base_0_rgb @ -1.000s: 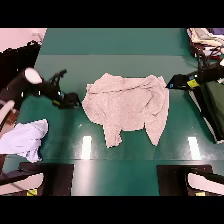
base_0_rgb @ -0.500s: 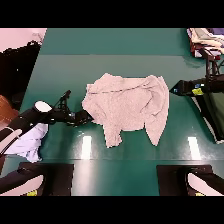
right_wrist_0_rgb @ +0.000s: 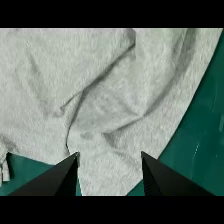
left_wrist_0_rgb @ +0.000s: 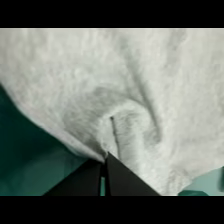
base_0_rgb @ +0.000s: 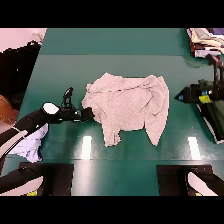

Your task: Fold the shirts.

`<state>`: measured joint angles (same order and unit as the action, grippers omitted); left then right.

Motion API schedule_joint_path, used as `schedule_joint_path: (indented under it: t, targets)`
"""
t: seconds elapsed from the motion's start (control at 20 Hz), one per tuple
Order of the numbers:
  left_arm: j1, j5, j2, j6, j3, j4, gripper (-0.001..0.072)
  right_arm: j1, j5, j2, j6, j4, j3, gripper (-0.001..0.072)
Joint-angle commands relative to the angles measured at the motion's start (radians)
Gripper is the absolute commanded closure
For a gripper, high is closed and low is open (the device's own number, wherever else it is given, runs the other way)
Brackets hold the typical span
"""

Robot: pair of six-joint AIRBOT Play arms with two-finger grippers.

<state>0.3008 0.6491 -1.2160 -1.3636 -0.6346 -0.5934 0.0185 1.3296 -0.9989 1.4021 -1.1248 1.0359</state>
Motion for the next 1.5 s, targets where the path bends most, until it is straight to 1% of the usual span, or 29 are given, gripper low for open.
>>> schedule_joint_path:
  t: [0.0,0.05,0.15,0.2,0.3,0.4,0.5,0.55,0.7,0.8,0.85,0.9,0.95,1.0,1.05,1.15,1.25,1.45]
  targets:
    - [0.004,0.068,-0.001,0.041,-0.072,0.002,0.0685,-0.072,0.105,0.063,0.015,0.0,-0.18,0.0242]
    - [0.004,0.084,0.0,0.055,-0.093,0.002,0.0685,-0.084,0.123,0.082,0.016,0.002,-0.254,0.0192]
    - [0.004,0.099,-0.001,0.063,-0.12,0.003,0.0685,-0.082,0.135,0.116,0.049,0.027,-0.398,0.019]
    - [0.004,0.099,-0.001,0.063,-0.125,0.002,0.0685,-0.072,0.124,0.127,0.05,0.06,-0.46,0.019]
    - [0.004,0.094,-0.001,0.063,-0.126,0.002,0.0685,-0.031,0.058,0.143,0.055,0.129,-0.565,0.02]
    - [0.004,0.097,-0.001,0.063,-0.126,0.002,0.0685,0.026,-0.013,0.128,0.057,0.167,-0.622,0.0202]
    - [0.004,0.102,-0.001,0.063,-0.126,0.002,0.0686,0.084,-0.056,0.075,0.058,0.182,-0.642,0.0207]
    - [0.004,0.105,-0.001,0.063,-0.126,0.002,0.0685,0.111,-0.079,0.044,0.058,0.183,-0.637,0.027]
    - [0.004,0.122,-0.001,0.063,-0.126,0.0,0.0685,0.181,-0.146,-0.032,0.056,0.182,-0.591,0.0279]
    - [0.004,0.132,-0.001,0.063,-0.126,-0.011,0.0686,0.208,-0.153,-0.075,0.056,0.18,-0.552,0.0283]
    - [0.004,0.136,-0.001,0.063,-0.126,-0.02,0.0685,0.214,-0.153,-0.095,0.056,0.18,-0.536,0.0315]
    - [0.004,0.141,-0.001,0.063,-0.126,-0.03,0.0685,0.224,-0.152,-0.111,0.055,0.179,-0.522,0.0428]
    - [0.004,0.148,-0.001,0.063,-0.126,-0.035,0.0685,0.231,-0.153,-0.121,0.046,0.18,-0.512,0.0489]
    - [0.004,0.154,0.0,0.063,-0.126,-0.036,0.0686,0.238,-0.152,-0.126,0.029,0.18,-0.501,0.0608]
    - [0.004,0.161,0.0,0.063,-0.127,-0.035,0.0686,0.244,-0.146,-0.123,0.019,0.18,-0.49,0.0698]
    - [0.004,0.206,0.008,0.063,-0.154,-0.063,0.0686,0.245,-0.13,-0.088,0.018,0.182,-0.455,0.0697]
    - [-0.011,0.267,0.062,0.062,-0.209,-0.113,0.0686,0.225,-0.111,-0.006,0.019,0.181,-0.373,0.0697]
    - [-0.153,0.414,0.248,0.058,-0.406,-0.119,0.0686,0.079,-0.117,0.15,0.019,0.181,-0.092,0.0697]
